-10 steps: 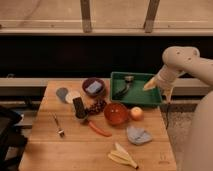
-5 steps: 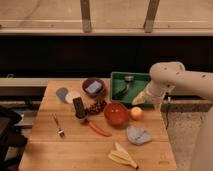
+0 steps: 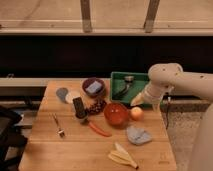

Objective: Place apple in red bowl

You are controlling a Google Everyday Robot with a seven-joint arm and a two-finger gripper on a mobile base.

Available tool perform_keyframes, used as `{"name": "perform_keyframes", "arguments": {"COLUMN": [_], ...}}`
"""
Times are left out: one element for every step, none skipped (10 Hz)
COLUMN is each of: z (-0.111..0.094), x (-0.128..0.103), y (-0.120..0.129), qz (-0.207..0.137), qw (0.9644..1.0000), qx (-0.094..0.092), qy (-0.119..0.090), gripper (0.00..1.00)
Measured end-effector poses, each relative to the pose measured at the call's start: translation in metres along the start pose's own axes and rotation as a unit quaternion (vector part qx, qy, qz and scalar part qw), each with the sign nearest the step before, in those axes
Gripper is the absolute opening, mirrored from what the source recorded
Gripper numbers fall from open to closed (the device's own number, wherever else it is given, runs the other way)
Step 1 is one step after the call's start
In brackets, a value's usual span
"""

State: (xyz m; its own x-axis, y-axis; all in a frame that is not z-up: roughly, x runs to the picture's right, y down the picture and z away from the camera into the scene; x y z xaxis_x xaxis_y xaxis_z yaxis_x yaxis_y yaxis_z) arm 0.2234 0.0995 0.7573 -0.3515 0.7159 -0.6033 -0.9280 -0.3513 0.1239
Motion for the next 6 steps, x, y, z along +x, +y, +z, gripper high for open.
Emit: {"name": "perform_keyframes", "arguments": {"z": [0.005, 0.018, 0.027, 0.035, 0.039, 0.048], "x": [-0.004, -0.012, -0.017, -0.021, -0.024, -0.025], "y": [-0.003, -0.004, -0.007, -0.013, -0.016, -0.017], "qz": [0.008, 0.015, 0.021, 0.031, 0.037, 0.044], "qw": [0.9999, 0.9997, 0.9993, 0.9984, 0.9976, 0.9964], "qx": [0.0, -0.006, -0.013, -0.023, -0.031, -0.038], "qy": [0.006, 0.019, 0.03, 0.041, 0.05, 0.062], "gripper": [0.8, 0.8, 0.8, 0.8, 0.8, 0.8]}}
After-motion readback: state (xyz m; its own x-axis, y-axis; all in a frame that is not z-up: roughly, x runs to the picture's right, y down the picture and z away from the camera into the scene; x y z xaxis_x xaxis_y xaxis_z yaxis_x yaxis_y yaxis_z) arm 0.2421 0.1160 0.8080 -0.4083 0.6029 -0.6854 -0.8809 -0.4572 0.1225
